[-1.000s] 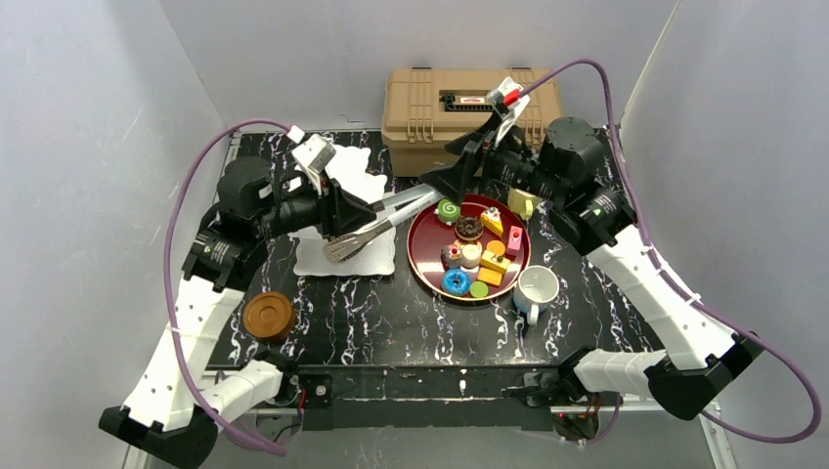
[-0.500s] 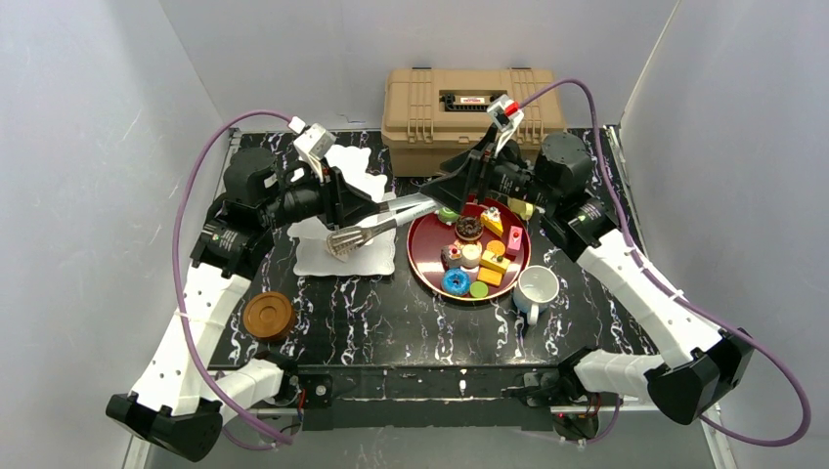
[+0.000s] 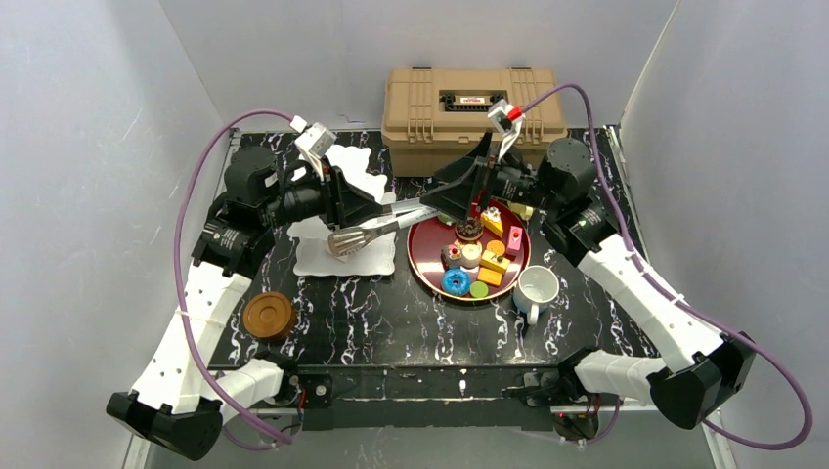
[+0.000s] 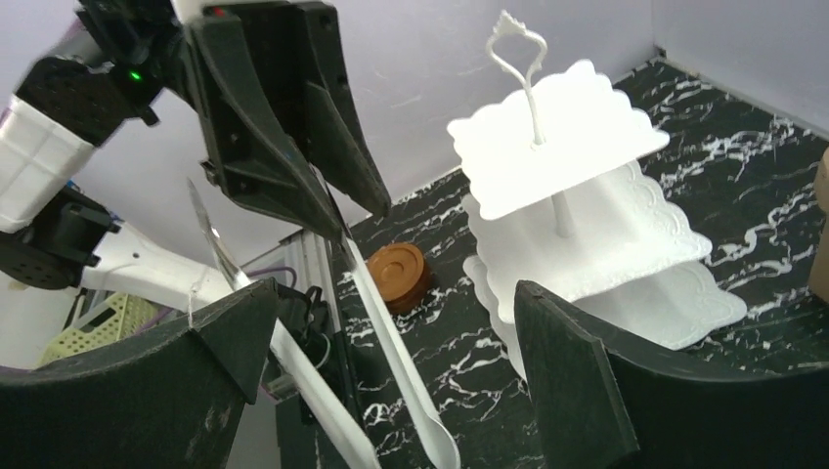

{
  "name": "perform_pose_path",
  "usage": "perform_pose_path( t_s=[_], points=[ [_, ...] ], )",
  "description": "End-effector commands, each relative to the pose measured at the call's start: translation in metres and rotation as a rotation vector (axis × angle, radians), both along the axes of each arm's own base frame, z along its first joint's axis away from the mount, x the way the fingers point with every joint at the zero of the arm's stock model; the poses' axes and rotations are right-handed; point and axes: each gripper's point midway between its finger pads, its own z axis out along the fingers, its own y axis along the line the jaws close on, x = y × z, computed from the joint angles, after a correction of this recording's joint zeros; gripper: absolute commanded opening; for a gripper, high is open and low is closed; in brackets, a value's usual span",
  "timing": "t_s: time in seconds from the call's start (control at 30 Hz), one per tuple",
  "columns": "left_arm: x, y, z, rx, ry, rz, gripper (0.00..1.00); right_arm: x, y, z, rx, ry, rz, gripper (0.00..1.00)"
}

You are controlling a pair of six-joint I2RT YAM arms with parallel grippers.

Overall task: Serve the afternoon tea
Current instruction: Pick up the clamp from the center of the board.

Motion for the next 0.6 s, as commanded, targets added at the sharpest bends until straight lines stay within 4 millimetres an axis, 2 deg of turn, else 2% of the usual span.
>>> perform_pose_path(
  t_s=[0.0,0.13,0.23,0.3,0.43,0.57],
  points=[
    [-0.01,0.0,0.027,-0.045,-0.078,-0.032,0.0,-0.01,-0.013,0.073,0.088,-0.159,-0.017,0.98],
    [-0.017,-0.001,0.035,-0.069,-0.086,-0.043,0.0,0.001,-0.027,0.104,0.129,-0.189,-0.109,0.98],
    [-0.019,0.0,0.049,-0.098,-0.096,-0.039,0.0,0.013,-0.041,0.104,0.139,-0.169,-0.227,0.98],
    [-0.018,0.0,0.061,-0.127,-0.108,-0.029,0.0,0.014,-0.056,0.101,0.149,-0.157,-0.304,0.98],
    [-0.012,0.004,0.087,-0.194,-0.113,-0.005,0.0,0.005,-0.076,0.094,0.178,-0.129,-0.381,0.98],
    [-0.001,0.008,0.108,-0.266,-0.091,0.028,0.0,-0.016,-0.074,0.101,0.259,-0.113,-0.3,0.98]
  ],
)
